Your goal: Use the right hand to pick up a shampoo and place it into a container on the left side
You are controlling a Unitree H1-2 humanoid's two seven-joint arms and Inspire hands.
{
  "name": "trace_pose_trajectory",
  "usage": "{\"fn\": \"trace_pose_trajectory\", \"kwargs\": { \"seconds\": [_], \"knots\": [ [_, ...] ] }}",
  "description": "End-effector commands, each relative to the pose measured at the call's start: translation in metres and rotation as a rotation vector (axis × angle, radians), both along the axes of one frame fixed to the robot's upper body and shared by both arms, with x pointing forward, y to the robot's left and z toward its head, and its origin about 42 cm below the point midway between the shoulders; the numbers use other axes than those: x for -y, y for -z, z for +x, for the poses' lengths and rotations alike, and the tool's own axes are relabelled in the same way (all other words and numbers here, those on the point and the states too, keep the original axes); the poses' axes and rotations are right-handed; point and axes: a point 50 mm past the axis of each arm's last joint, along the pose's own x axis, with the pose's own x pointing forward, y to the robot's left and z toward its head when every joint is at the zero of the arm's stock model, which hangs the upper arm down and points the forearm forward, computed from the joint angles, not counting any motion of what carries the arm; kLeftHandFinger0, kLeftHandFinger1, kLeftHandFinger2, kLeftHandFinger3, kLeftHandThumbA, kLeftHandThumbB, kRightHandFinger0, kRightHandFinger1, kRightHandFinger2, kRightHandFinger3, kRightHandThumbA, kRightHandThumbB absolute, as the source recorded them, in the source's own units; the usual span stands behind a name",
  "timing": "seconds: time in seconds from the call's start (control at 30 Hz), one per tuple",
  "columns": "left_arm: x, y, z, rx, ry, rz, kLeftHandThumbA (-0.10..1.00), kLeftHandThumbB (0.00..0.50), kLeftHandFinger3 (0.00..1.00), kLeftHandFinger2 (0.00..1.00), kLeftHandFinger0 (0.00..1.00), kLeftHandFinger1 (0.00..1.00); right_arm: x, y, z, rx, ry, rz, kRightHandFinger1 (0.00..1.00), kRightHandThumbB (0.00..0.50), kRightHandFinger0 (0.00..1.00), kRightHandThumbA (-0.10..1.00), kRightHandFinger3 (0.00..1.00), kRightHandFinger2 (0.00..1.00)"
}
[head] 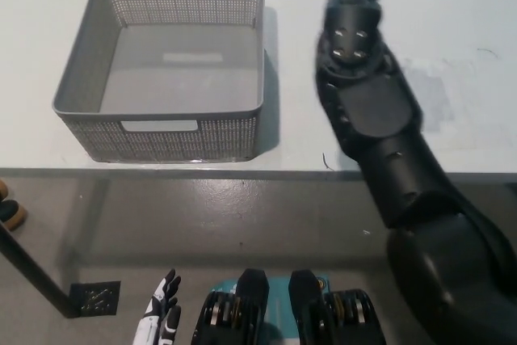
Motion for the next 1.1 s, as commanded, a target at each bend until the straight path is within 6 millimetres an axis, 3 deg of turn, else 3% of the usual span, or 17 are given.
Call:
{"fn": "trace_pose_trajectory", "kwargs": {
  "seconds": [0.0,0.13,0.27,0.47,0.63,0.93,1.0,1.07],
  "knots": [
    [-0.001,-0.008,0.002,0.056,0.02,-0.007,1.0,0.193,1.0,1.0,1.0,1.0,-0.051,-0.043,-0.015,0.074,-0.038,-0.07,0.05,0.165,0.0,-0.1,0.64,0.51],
    [-0.002,-0.009,0.004,0.062,0.014,-0.008,1.0,0.193,1.0,1.0,1.0,1.0,-0.082,-0.033,-0.021,0.052,-0.123,-0.079,0.15,0.144,0.0,-0.1,0.71,0.64],
    [-0.002,-0.012,0.005,0.067,0.021,-0.013,1.0,0.202,1.0,1.0,1.0,1.0,-0.108,-0.018,-0.026,0.029,-0.179,-0.11,0.17,0.142,0.0,-0.1,0.71,0.64],
    [-0.002,-0.013,0.009,0.071,0.03,-0.015,1.0,0.197,1.0,1.0,1.0,1.0,-0.123,-0.004,-0.029,-0.03,-0.22,-0.12,0.19,0.126,0.0,-0.1,0.7,0.64],
    [-0.004,-0.016,0.009,0.085,0.047,0.001,1.0,0.172,1.0,1.0,1.0,1.0,-0.123,0.018,-0.029,-0.062,-0.211,-0.16,0.19,0.121,0.0,-0.1,0.71,0.65],
    [-0.004,-0.017,0.011,0.082,0.054,-0.013,1.0,0.204,1.0,1.0,1.0,1.0,-0.111,0.078,-0.027,-0.227,-0.195,-0.199,0.18,0.146,0.0,-0.1,0.67,0.67],
    [-0.004,-0.017,0.011,0.079,0.059,-0.023,1.0,0.198,1.0,1.0,1.0,1.0,-0.106,0.091,-0.025,-0.295,-0.199,-0.188,0.25,0.145,0.0,-0.1,0.75,0.75],
    [-0.003,-0.017,0.012,0.078,0.059,-0.027,1.0,0.2,1.0,1.0,1.0,1.0,-0.101,0.099,-0.025,-0.312,-0.201,-0.182,0.27,0.143,0.0,-0.1,0.73,0.78]
  ]
}}
